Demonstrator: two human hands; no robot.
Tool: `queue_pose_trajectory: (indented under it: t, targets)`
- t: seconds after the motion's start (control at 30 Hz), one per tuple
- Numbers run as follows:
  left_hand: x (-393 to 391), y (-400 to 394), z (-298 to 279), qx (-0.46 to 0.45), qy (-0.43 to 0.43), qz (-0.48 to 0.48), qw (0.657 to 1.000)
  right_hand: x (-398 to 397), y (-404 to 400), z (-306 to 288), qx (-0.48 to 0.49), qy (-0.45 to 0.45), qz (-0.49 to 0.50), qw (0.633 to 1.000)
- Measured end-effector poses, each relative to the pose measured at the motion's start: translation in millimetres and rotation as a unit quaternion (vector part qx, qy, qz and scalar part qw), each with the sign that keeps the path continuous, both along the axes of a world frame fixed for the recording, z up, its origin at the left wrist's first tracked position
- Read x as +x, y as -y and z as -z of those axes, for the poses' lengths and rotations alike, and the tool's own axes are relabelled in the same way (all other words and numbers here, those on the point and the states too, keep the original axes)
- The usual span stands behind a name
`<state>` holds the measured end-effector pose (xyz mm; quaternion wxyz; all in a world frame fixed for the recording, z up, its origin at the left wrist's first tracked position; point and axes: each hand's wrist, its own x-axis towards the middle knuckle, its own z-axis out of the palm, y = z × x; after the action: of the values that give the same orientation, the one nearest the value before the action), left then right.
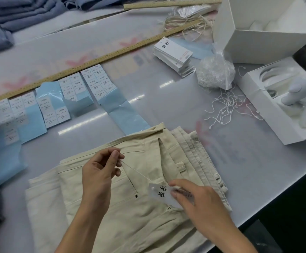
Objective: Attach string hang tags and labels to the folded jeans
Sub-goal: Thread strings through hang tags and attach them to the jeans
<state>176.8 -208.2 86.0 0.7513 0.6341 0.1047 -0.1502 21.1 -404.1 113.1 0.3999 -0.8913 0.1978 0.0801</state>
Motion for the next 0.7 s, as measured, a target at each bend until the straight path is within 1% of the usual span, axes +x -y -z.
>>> queue_pose_trajectory:
  t: [0.03, 0.07, 0.1, 0.13, 0.2, 0.23, 0.27, 0.37, 0.43, 0.5, 0.57, 0.63, 0.7]
  targets:
    - [0.0, -0.1, -0.3, -0.001, 0.001, -0.001, 1.0, 4.5, 1.8, -2.5, 0.044, -0.028, 0.014, 0.999]
    - [0.1, 0.0, -0.9, -0.003, -0.001, -0.002, 1.0, 9.1, 2.2, -3.1, 0.058, -0.049, 0.017, 0.997]
    - [0.3, 0.4, -1.7, -0.005, -0.001, -0.003, 1.0, 13.1, 0.9, -2.6, 0.048, -0.064, 0.011, 0.997]
    - [0.6, 1.3, -3.1, -0.005, 0.001, -0.004, 1.0, 16.5, -1.3, 0.6, 0.01, -0.08, -0.008, 0.997]
    - [0.9, 4.1, -6.3, 0.003, 0.014, 0.002, 1.0, 20.4, -7.4, 4.9, -0.147, -0.084, -0.068, 0.983]
    - [1.1, 5.8, -7.7, 0.007, 0.023, 0.013, 1.0, 20.5, -10.5, 5.8, -0.218, -0.061, -0.08, 0.971]
    - [1.1, 7.3, -8.8, 0.009, 0.029, 0.027, 0.999, 19.7, -12.9, 6.4, -0.253, -0.032, -0.078, 0.964]
    - [-0.3, 11.1, -9.5, 0.001, 0.026, 0.054, 0.998, 11.9, -20.3, 16.4, -0.307, 0.098, -0.063, 0.945]
    - [-1.9, 14.3, -9.4, 0.016, 0.037, 0.067, 0.997, 9.6, -25.1, 20.2, -0.33, 0.135, -0.078, 0.931]
    - [-3.6, 16.9, -9.6, 0.039, 0.056, 0.087, 0.994, 11.0, -25.9, 21.5, -0.327, 0.103, -0.094, 0.935]
    - [-5.2, 17.7, -10.4, 0.062, 0.073, 0.115, 0.989, 15.7, -19.2, 20.0, -0.332, 0.026, -0.13, 0.934]
    - [-6.9, 15.8, -11.5, 0.079, 0.082, 0.147, 0.983, 21.3, -10.2, 15.3, -0.342, -0.041, -0.156, 0.926]
    - [-10.9, 14.4, -12.0, 0.102, 0.089, 0.178, 0.975, 24.3, -4.1, 9.5, -0.346, -0.051, -0.162, 0.923]
